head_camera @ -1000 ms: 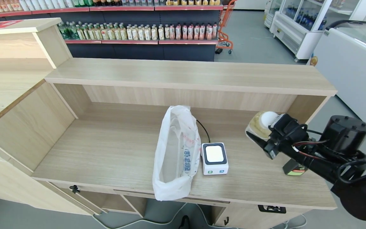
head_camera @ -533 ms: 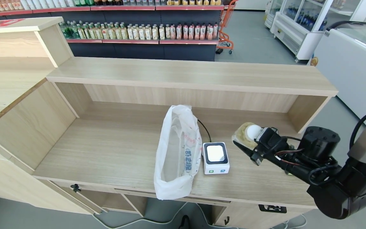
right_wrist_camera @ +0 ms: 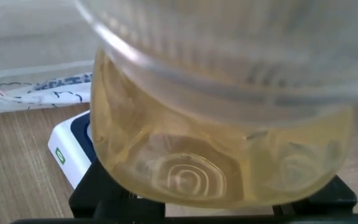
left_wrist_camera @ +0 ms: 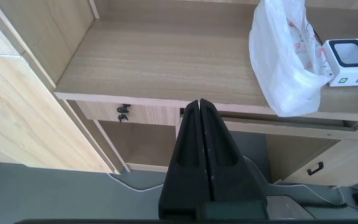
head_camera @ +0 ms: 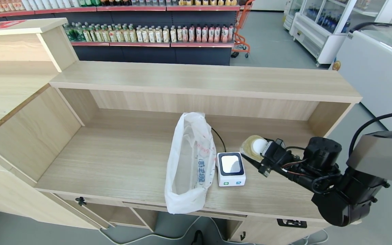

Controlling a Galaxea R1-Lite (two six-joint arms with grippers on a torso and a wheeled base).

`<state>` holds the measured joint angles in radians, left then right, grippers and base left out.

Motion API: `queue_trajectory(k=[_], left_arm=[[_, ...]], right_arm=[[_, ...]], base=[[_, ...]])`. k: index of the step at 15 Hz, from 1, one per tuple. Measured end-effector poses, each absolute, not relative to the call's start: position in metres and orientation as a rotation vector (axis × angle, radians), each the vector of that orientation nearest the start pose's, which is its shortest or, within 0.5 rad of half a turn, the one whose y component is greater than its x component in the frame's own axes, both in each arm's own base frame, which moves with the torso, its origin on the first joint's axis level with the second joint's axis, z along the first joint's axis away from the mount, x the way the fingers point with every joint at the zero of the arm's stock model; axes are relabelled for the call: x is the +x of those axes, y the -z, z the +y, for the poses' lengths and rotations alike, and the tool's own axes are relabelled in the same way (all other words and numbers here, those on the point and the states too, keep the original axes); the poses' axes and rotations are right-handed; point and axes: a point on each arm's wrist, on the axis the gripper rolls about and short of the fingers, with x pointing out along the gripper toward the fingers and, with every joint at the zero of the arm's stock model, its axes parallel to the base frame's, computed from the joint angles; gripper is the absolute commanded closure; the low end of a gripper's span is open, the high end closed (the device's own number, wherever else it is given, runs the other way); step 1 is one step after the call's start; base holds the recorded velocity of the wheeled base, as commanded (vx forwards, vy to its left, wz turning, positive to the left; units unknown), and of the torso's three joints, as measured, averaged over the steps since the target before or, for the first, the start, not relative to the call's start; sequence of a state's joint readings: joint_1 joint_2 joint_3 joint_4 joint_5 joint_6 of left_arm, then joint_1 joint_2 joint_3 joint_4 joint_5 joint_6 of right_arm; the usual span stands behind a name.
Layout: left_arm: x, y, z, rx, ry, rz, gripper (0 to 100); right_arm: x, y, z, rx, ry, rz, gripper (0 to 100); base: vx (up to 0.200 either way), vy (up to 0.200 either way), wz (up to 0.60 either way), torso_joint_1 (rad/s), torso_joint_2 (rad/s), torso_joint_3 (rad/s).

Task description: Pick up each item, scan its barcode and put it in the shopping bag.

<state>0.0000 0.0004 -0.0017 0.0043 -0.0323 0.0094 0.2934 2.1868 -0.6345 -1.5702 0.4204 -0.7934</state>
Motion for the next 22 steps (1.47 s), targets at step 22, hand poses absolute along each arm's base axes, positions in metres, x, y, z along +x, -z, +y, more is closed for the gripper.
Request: queue_trajectory(k=[22], left_arm=[[-0.023, -0.076, -0.001, 0.009, 0.032, 0.003, 100]], right_arm=[[0.397, -0.028, 0.115, -0.786, -0.849, -0.443, 100]], base=[[0.000, 0.000, 0.00, 0.000, 0.00, 0.000]])
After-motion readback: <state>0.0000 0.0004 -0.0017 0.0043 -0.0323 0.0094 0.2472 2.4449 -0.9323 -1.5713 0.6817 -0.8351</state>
